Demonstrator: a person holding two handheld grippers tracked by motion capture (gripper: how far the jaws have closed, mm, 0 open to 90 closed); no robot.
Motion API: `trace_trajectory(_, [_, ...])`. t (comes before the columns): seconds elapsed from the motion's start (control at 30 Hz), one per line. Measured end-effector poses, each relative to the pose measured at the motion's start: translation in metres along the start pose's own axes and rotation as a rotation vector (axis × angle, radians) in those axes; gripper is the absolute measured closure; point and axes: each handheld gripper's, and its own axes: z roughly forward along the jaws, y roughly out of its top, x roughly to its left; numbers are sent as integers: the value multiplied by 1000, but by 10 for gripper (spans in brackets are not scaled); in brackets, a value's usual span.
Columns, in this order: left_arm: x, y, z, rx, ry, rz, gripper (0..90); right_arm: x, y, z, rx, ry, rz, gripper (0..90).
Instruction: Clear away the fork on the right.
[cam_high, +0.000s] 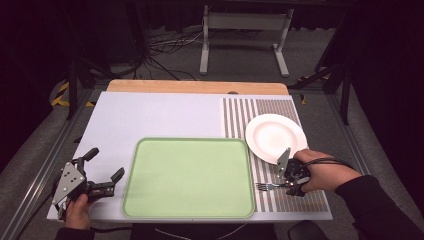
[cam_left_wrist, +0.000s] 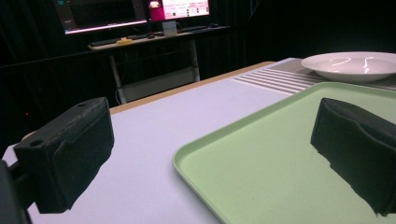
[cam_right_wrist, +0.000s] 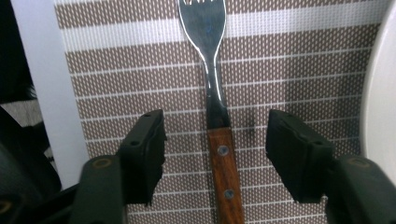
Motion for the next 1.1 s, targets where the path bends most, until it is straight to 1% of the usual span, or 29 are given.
trace_trajectory(0.07, [0, 0, 0, 0, 0, 0, 0, -1, 0, 1, 20, 10, -10, 457])
trace_trajectory(0.1, [0, 0, 0, 0, 1, 0, 0, -1, 0, 2, 17, 3, -16, 490])
trace_trajectory(0.13, [0, 0, 0, -1, 1, 0, 0, -1, 0, 2, 32, 5, -21, 525])
trace_trajectory(0.2, [0, 0, 0, 0, 0, 0, 0, -2, 2, 3, 42, 0, -49, 587])
trace_trajectory(0.27, [0, 0, 0, 2, -1, 0, 0, -2, 2, 5, 41, -4, -63, 621])
trace_trajectory(0.37, [0, 0, 0, 0, 0, 1, 0, -3, 4, 7, 65, -1, -90, 687])
trace_trajectory(0.43, [0, 0, 0, 0, 1, 0, 0, -2, 6, 8, 75, 15, -91, 746])
trace_trajectory(0.47, [0, 0, 0, 0, 1, 0, 0, -2, 6, 8, 78, 11, -104, 772])
trace_trajectory(0.5, [0, 0, 0, 1, 1, 1, 0, -2, 7, 8, 87, 9, -117, 774])
trace_trajectory(0.7, [0, 0, 0, -2, 1, -2, 0, -1, 9, 7, 99, 4, -142, 779])
trace_trajectory(0.77, [0, 0, 0, -2, 3, -3, 0, 0, 9, 6, 87, 8, -135, 780])
trace_trajectory(0.9, [0, 0, 0, 0, 0, 1, 0, 1, 10, 0, 72, 1, -128, 780])
trace_trajectory(1.0, [0, 0, 0, -1, 1, 1, 0, 1, 10, -7, 77, -5, -117, 780])
trace_trajectory(1.1, [0, 0, 0, -1, 1, 0, 0, 1, 12, -15, 62, -23, -111, 780])
